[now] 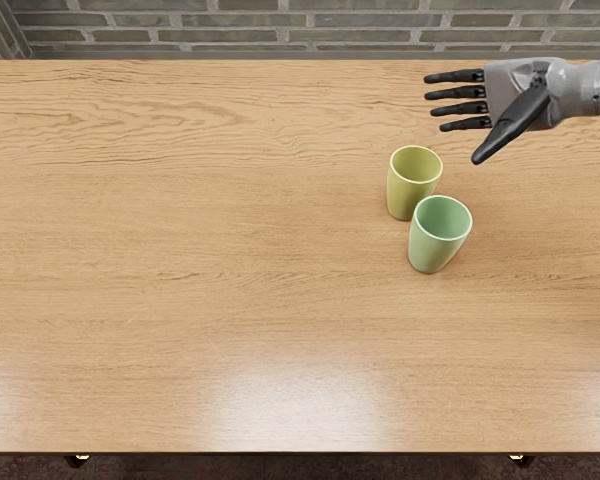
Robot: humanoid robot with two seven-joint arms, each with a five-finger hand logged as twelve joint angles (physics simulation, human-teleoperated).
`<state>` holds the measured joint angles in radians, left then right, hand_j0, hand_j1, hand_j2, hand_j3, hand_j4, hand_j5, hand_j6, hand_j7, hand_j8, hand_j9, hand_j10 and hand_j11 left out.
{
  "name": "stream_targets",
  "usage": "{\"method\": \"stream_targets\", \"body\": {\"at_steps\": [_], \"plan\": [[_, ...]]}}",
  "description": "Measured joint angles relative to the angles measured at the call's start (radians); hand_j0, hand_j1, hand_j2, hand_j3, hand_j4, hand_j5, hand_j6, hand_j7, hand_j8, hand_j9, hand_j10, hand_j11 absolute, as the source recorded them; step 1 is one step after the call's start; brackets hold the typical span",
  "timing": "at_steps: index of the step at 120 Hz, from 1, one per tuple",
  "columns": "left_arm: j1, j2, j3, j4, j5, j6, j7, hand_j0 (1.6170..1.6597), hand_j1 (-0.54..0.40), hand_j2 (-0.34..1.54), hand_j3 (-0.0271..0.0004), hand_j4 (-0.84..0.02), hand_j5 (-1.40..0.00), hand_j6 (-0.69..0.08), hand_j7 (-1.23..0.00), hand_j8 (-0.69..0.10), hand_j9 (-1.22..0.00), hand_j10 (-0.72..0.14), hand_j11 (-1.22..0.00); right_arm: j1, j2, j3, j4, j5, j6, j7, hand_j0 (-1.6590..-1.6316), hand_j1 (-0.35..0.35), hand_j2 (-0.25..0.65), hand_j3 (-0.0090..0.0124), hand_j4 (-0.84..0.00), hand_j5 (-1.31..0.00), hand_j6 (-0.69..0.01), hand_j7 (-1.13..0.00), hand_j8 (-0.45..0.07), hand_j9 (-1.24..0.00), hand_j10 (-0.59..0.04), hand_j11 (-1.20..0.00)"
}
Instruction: Pick up cup and place in cup with right hand
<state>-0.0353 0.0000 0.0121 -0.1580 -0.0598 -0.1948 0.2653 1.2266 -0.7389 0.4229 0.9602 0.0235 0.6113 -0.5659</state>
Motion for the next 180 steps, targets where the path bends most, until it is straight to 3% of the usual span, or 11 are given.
{"method": "stream_targets", "body": {"at_steps": [16, 40, 69, 102, 138, 180], "plan": [[0.000, 0.000, 0.000, 0.000, 0.000, 0.000, 0.000, 1.6581, 0.349, 0.00, -0.0001, 0.000, 0.00, 0.000, 0.00, 0.000, 0.00, 0.000, 0.00, 0.000, 0.019, 0.002, 0.002, -0.021, 0.000, -0.003, -1.6581, -0.349, 0.000, 0.0000, 0.000, 0.00, 0.001, 0.00, 0.000, 0.00, 0.000, 0.00], [0.000, 0.000, 0.000, 0.000, 0.000, 0.000, 0.000, 1.6581, 0.349, 0.00, -0.0001, 0.000, 0.00, 0.000, 0.00, 0.000, 0.00, 0.000, 0.00, 0.033, 0.072, 0.004, 0.026, -0.038, -0.025, -0.038, -1.6581, -0.349, 0.000, 0.0000, 0.000, 0.00, 0.000, 0.00, 0.000, 0.00, 0.000, 0.00], [0.000, 0.000, 0.000, 0.000, 0.000, 0.000, 0.000, 1.6581, 0.349, 0.00, 0.0000, 0.000, 0.00, 0.000, 0.00, 0.000, 0.00, 0.000, 0.00, 0.110, 0.021, -0.003, 0.218, -0.117, -0.338, -0.044, -1.6581, -0.349, 0.000, 0.0000, 0.000, 0.00, 0.000, 0.00, 0.000, 0.00, 0.000, 0.00], [0.000, 0.000, 0.000, 0.000, 0.000, 0.000, 0.000, 1.6581, 0.349, 0.00, 0.0000, 0.000, 0.00, 0.000, 0.00, 0.000, 0.00, 0.000, 0.00, 0.143, 0.022, -0.048, 0.324, -0.242, -0.622, -0.045, -1.6581, -0.349, 0.000, 0.0000, -0.001, 0.00, -0.001, 0.00, -0.001, 0.00, -0.001, 0.00], [0.000, 0.000, 0.000, 0.000, 0.000, 0.000, 0.000, 1.6581, 0.349, 0.00, 0.0000, 0.000, 0.00, 0.000, 0.00, 0.000, 0.00, 0.000, 0.00, 0.153, 0.118, -0.126, 0.350, -0.356, -0.836, -0.045, -1.6581, -0.323, -0.004, 0.0000, -0.023, -0.03, -0.024, -0.03, -0.024, -0.03, -0.023, -0.03], [0.000, 0.000, 0.000, 0.000, 0.000, 0.000, 0.000, 1.6581, 0.349, 0.00, 0.0000, 0.000, 0.00, 0.000, 0.00, 0.000, 0.00, 0.000, 0.00, 0.159, 0.176, -0.275, 0.349, -0.377, -1.058, -0.045, -1.6581, -0.327, -0.003, 0.0000, -0.020, -0.02, -0.021, -0.02, -0.020, -0.02, -0.020, -0.02]]}}
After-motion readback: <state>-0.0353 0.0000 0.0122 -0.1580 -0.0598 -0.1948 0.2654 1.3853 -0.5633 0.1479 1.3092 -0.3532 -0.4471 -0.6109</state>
